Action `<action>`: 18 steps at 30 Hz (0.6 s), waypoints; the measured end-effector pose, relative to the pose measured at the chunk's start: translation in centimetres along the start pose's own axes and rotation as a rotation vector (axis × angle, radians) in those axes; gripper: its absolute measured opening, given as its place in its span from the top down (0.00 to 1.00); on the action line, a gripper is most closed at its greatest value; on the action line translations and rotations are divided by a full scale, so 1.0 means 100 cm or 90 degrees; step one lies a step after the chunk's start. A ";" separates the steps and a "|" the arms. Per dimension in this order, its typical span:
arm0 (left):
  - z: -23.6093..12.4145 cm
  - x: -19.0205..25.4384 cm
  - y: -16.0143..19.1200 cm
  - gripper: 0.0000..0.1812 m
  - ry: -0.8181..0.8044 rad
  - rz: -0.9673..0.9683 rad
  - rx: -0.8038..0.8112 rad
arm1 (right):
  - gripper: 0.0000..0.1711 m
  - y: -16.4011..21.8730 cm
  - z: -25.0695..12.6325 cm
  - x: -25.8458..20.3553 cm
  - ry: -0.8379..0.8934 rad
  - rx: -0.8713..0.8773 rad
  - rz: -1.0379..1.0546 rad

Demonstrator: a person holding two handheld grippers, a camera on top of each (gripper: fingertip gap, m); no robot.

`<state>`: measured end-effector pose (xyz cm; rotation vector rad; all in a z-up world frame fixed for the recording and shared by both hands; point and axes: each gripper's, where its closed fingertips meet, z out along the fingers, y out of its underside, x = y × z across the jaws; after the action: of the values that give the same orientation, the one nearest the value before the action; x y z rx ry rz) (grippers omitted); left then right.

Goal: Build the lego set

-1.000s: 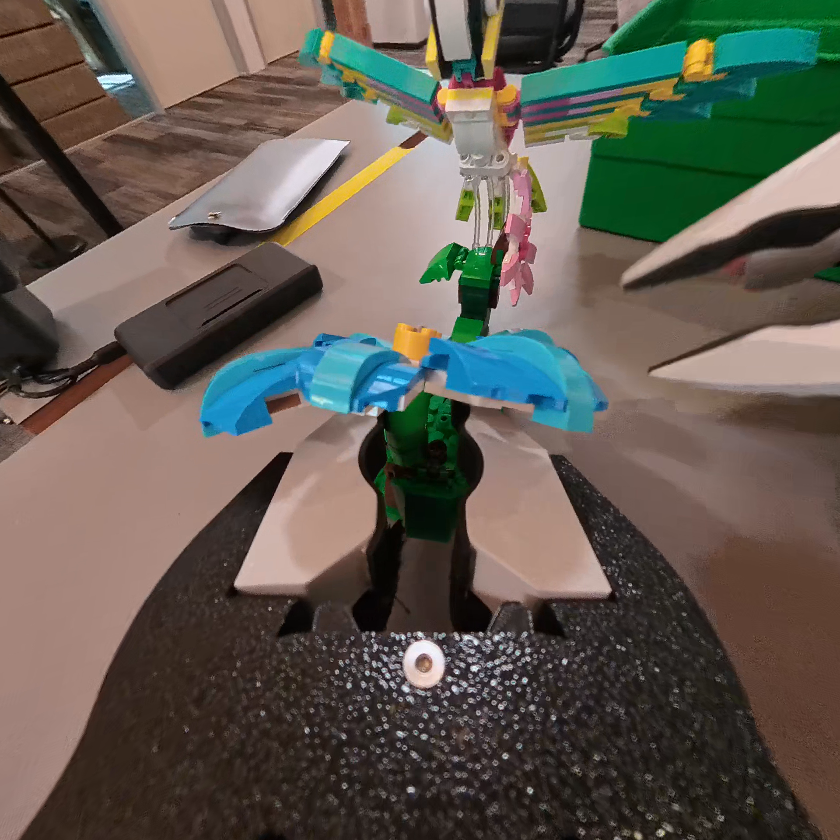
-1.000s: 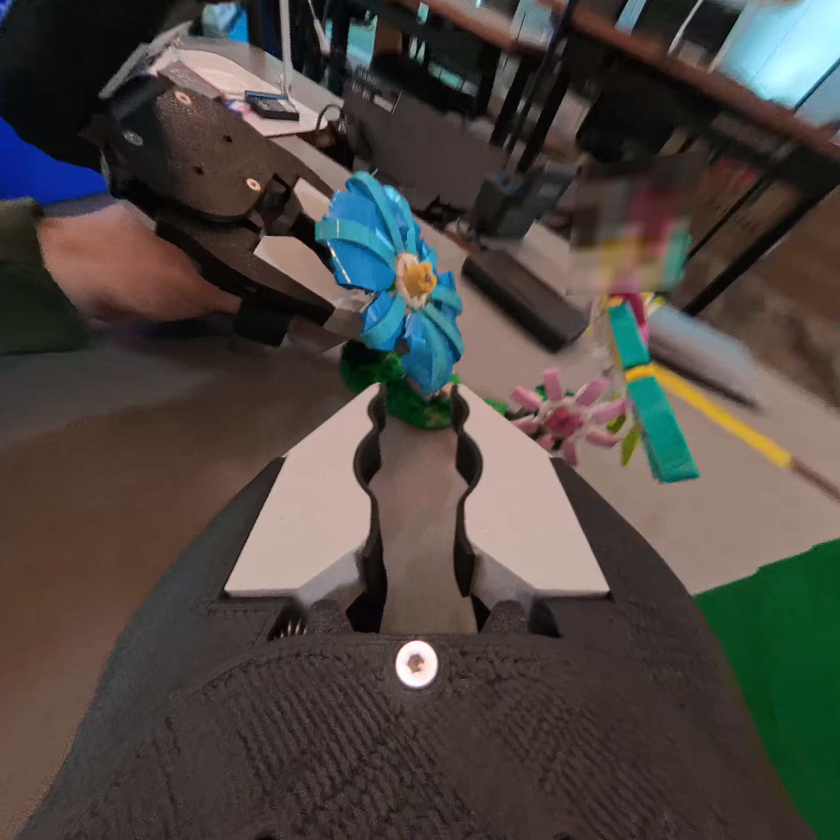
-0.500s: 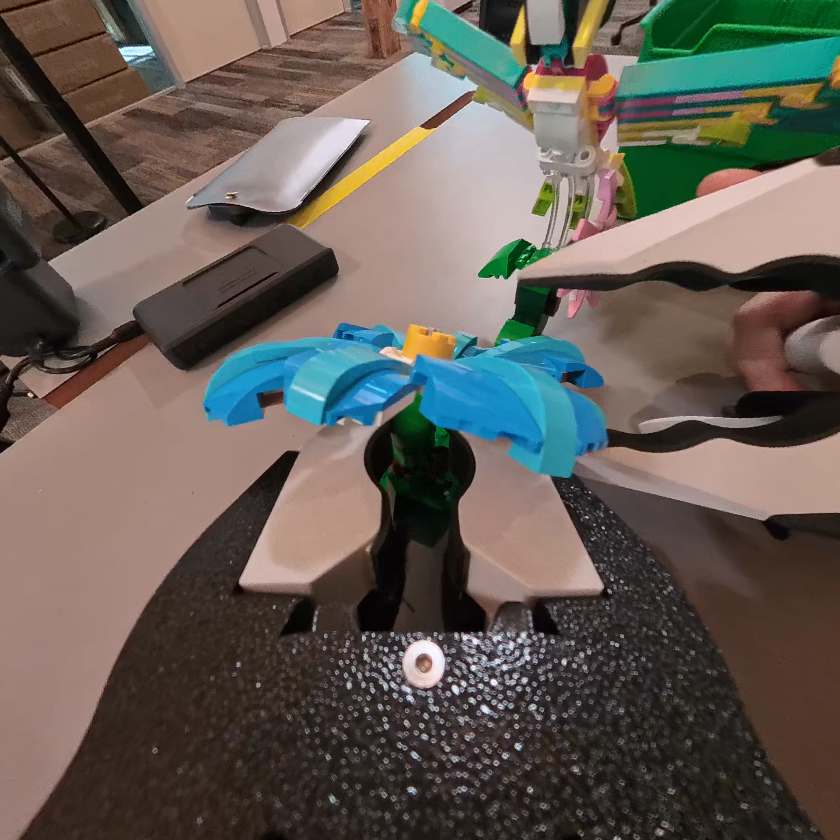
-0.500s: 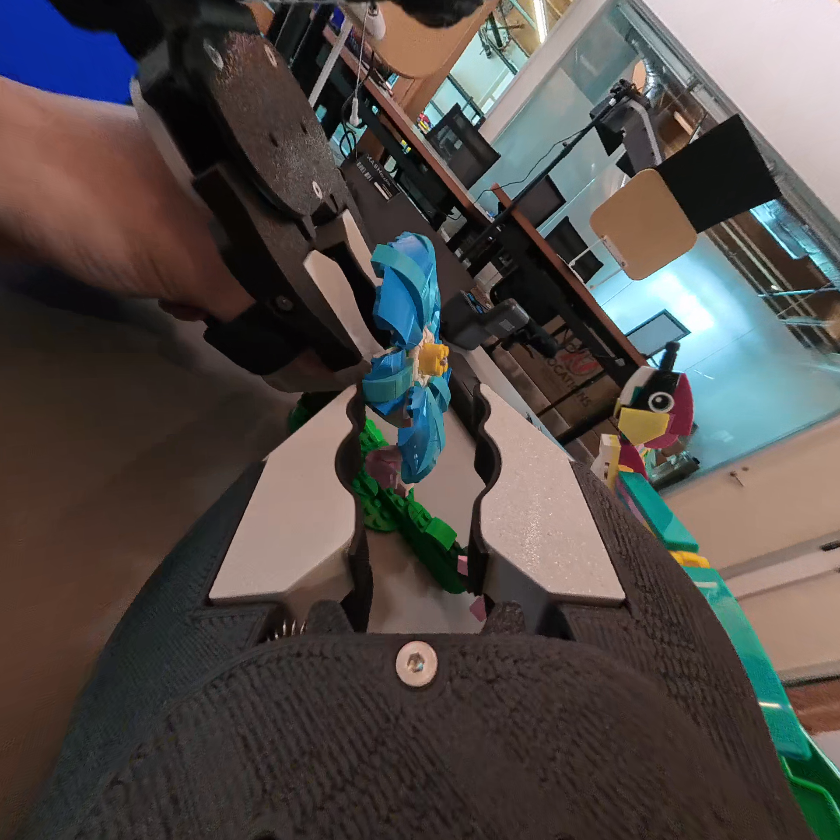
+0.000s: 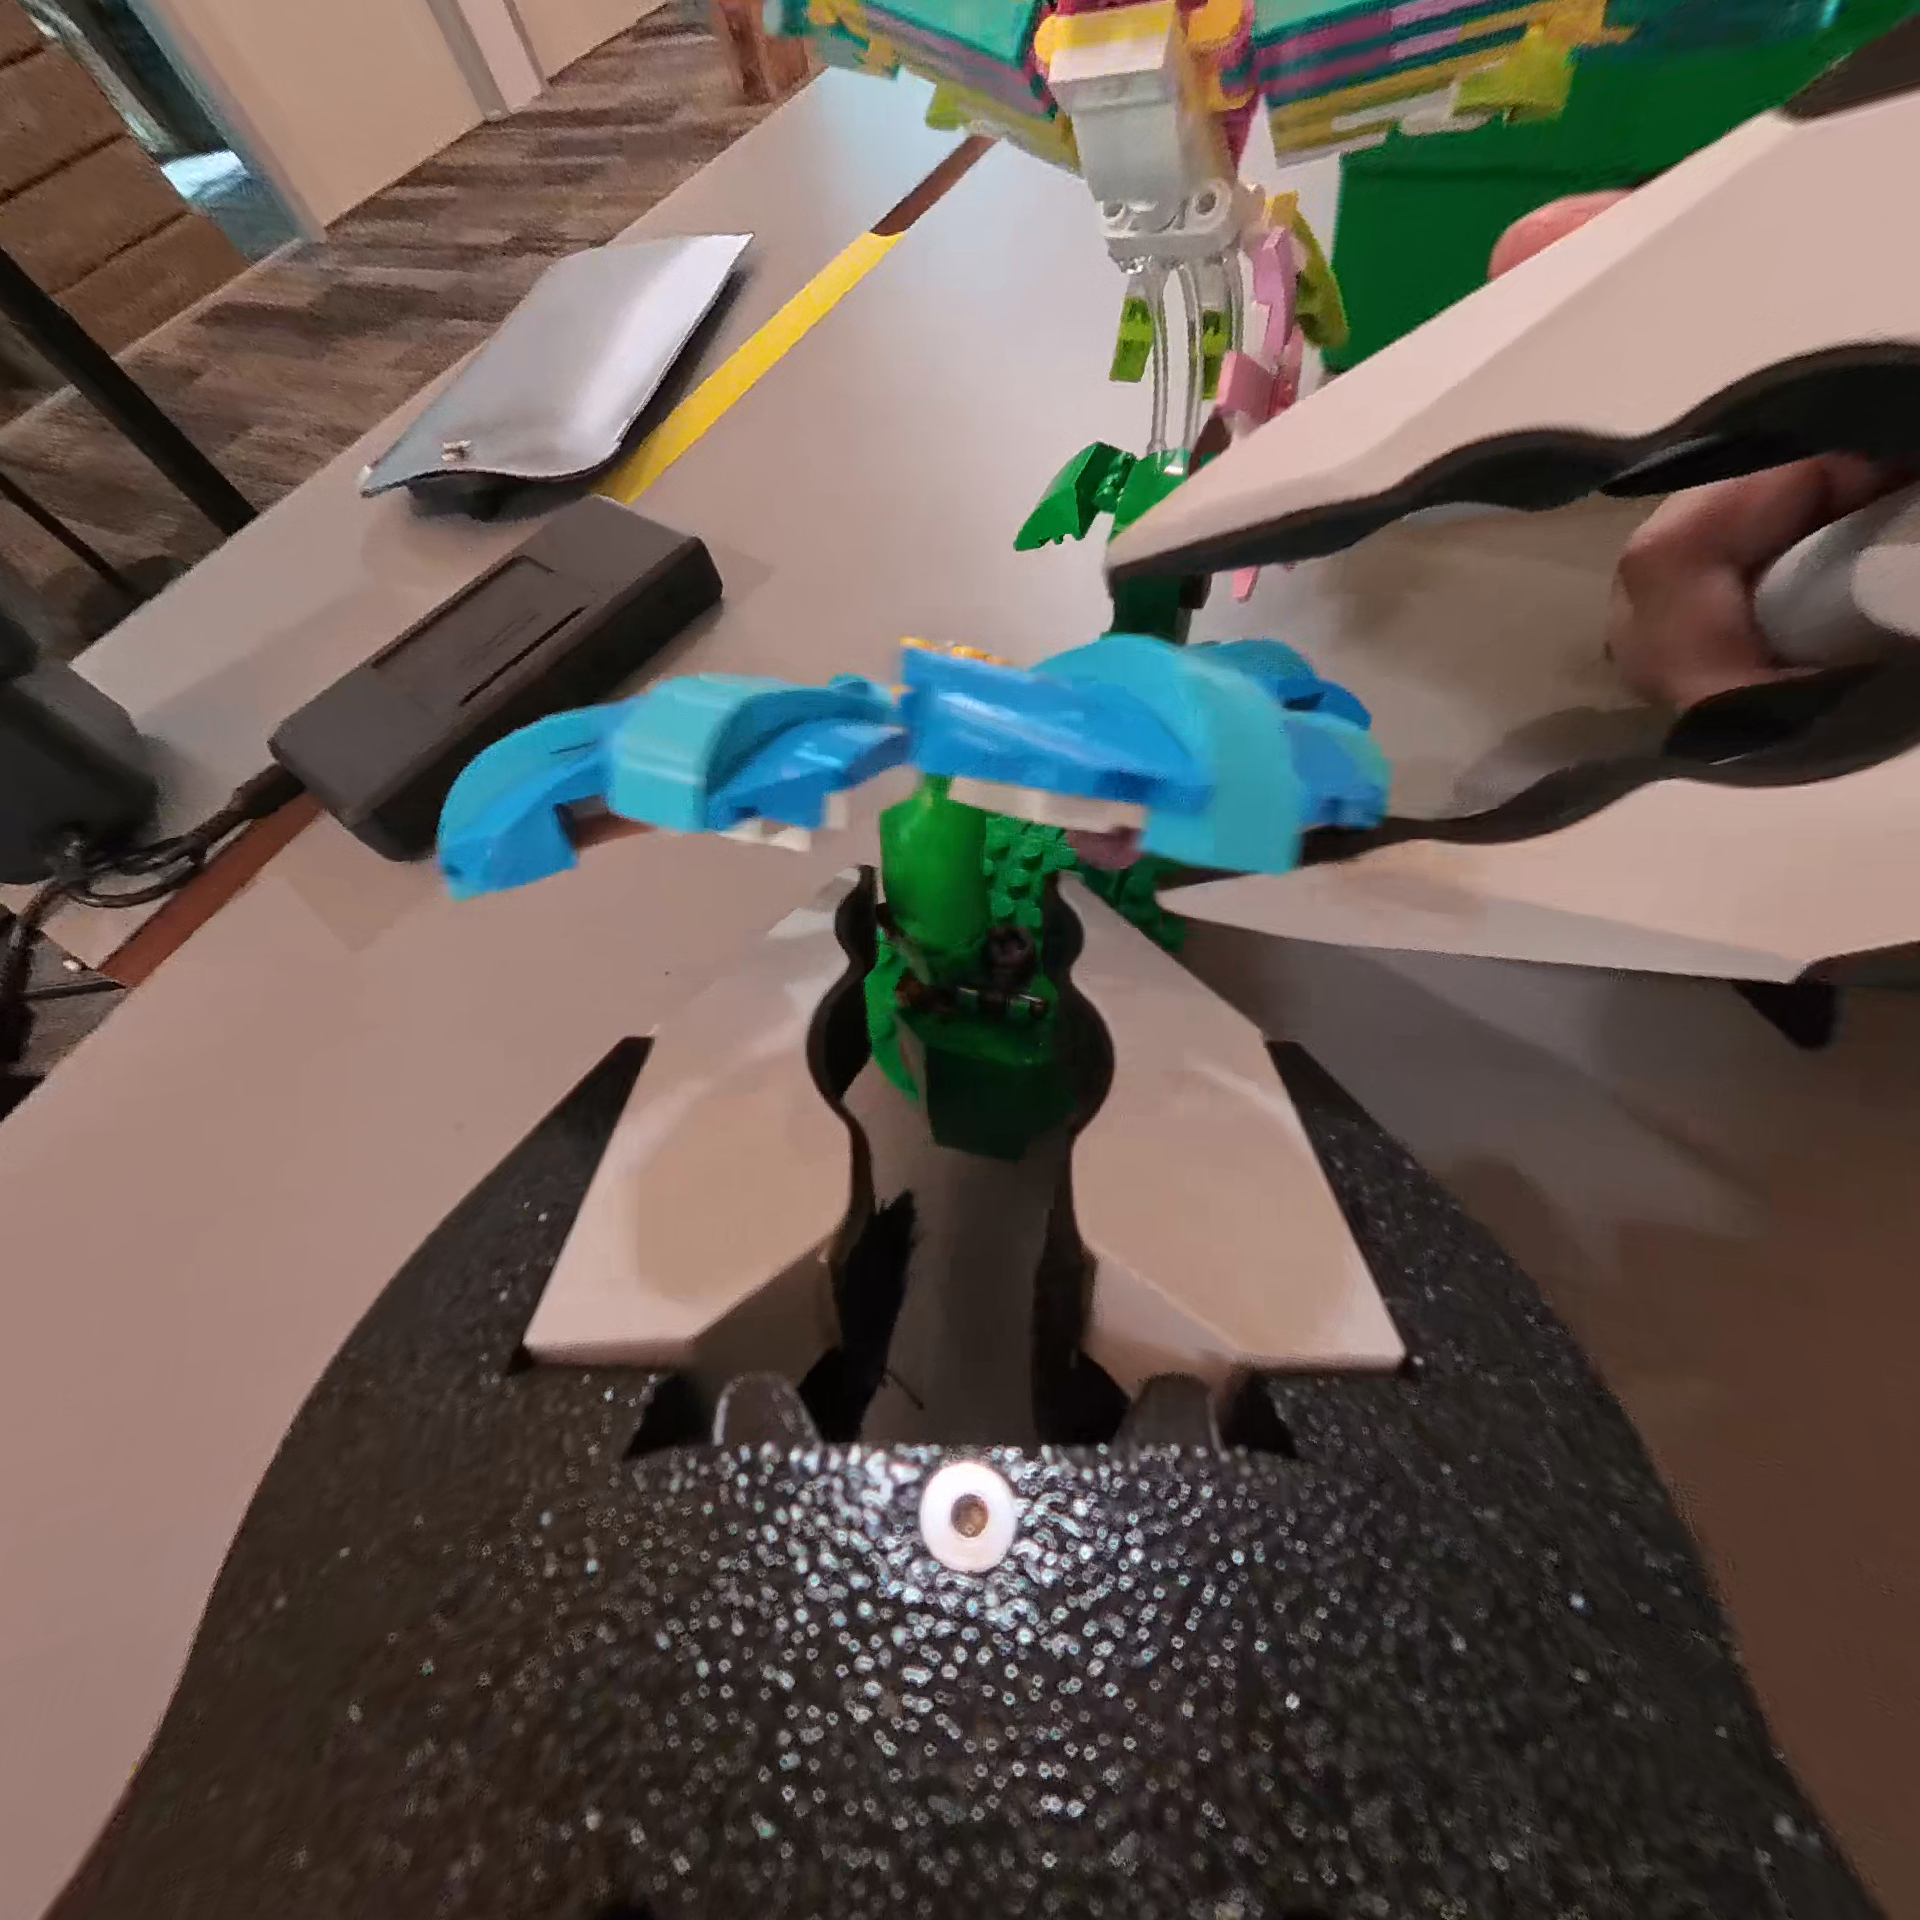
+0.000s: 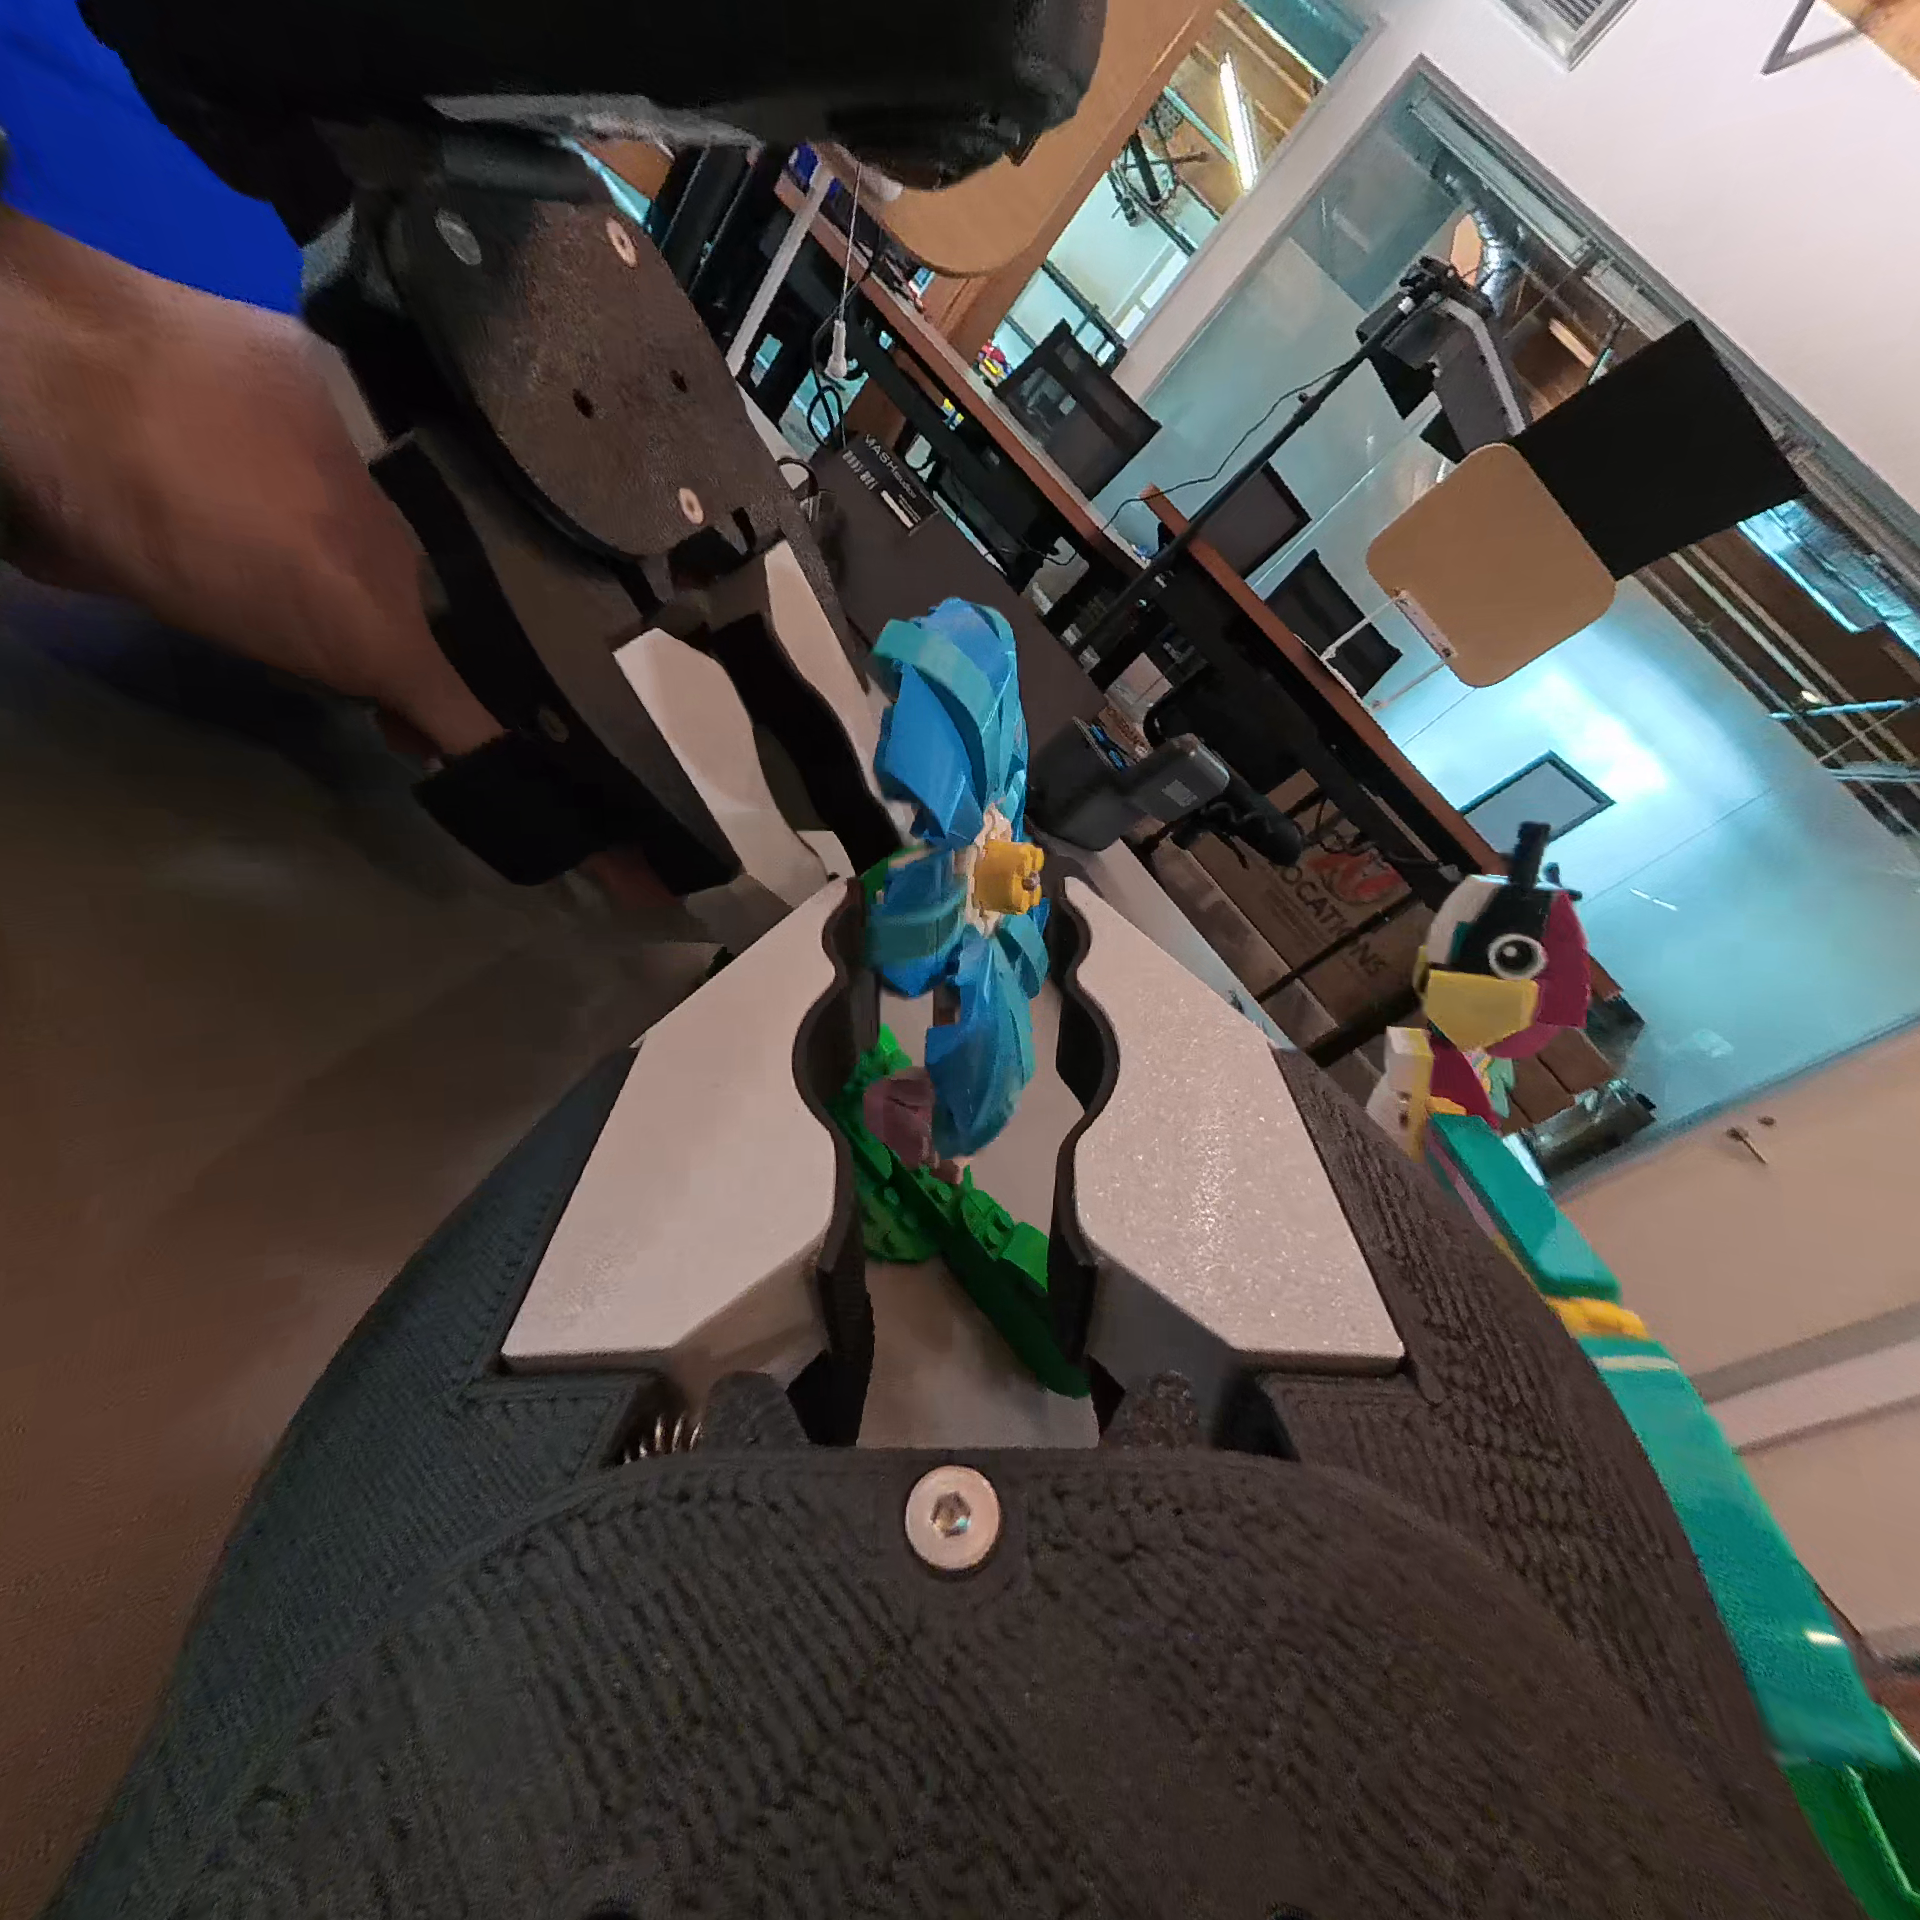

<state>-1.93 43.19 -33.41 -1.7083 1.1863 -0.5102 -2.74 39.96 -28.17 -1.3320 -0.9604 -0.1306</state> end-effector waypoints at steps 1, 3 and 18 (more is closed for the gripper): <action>0.000 0.002 -0.001 0.85 0.002 0.008 0.004 | 0.80 0.002 0.002 -0.001 -0.003 -0.008 0.005; 0.003 0.002 -0.002 0.86 0.001 0.002 0.000 | 0.80 0.003 0.004 0.002 0.001 -0.011 0.017; 0.005 0.004 -0.005 0.86 0.001 -0.037 -0.003 | 0.91 0.007 0.005 0.011 0.055 -0.044 -0.007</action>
<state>-1.11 43.13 -33.25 -1.7516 1.1428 -0.5448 -1.85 41.07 -28.04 -1.3732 -0.8973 -0.2300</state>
